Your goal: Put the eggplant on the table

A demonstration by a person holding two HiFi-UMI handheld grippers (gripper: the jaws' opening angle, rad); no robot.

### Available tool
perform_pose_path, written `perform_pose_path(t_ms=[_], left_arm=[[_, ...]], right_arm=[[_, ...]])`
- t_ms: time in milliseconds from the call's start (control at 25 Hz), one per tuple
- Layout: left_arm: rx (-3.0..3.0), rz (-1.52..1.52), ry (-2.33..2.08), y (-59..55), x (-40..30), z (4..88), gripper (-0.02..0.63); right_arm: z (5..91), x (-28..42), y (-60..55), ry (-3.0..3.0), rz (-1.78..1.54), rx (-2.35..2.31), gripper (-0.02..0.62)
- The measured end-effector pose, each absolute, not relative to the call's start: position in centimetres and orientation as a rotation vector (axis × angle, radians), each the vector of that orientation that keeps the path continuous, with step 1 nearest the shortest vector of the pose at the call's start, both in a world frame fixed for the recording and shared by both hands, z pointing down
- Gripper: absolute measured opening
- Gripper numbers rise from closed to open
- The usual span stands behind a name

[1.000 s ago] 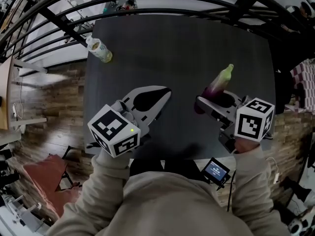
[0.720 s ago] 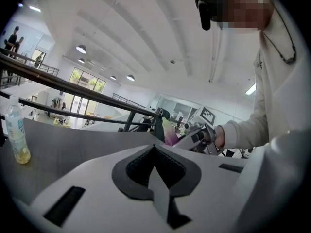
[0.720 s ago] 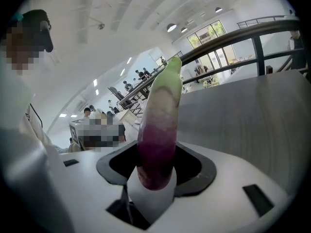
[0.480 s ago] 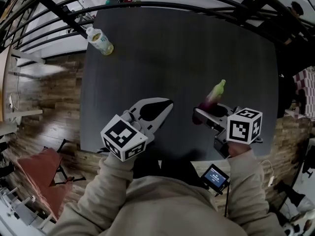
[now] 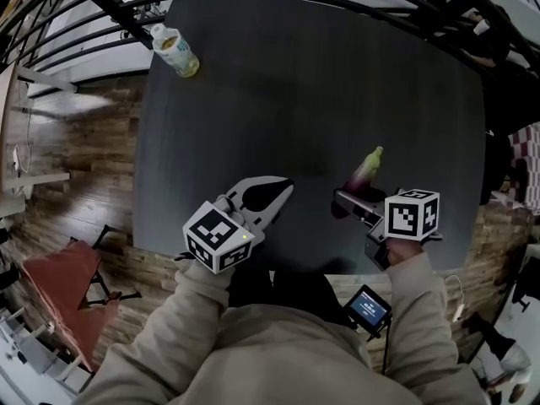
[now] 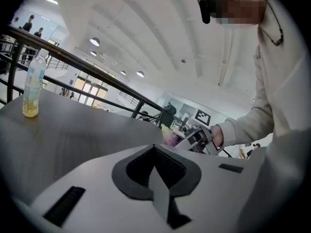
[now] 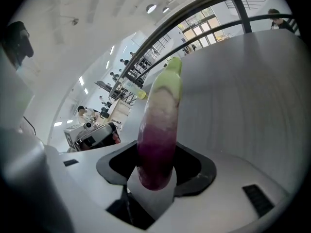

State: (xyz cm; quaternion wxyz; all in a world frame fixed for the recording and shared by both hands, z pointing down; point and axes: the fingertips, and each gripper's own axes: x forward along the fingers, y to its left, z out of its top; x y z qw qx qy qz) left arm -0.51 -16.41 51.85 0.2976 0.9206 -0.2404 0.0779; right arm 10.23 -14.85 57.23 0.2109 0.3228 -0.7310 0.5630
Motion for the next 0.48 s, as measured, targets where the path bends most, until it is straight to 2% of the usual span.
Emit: perform_pose_path(t_ms=[480], left_arm=[[2.4,0.258,-0.603,-14.8,-1.0,54.1,0.006]], right_arm=[[63.5,10.1,-12.8,-1.856,1.597,0.873,0.224]])
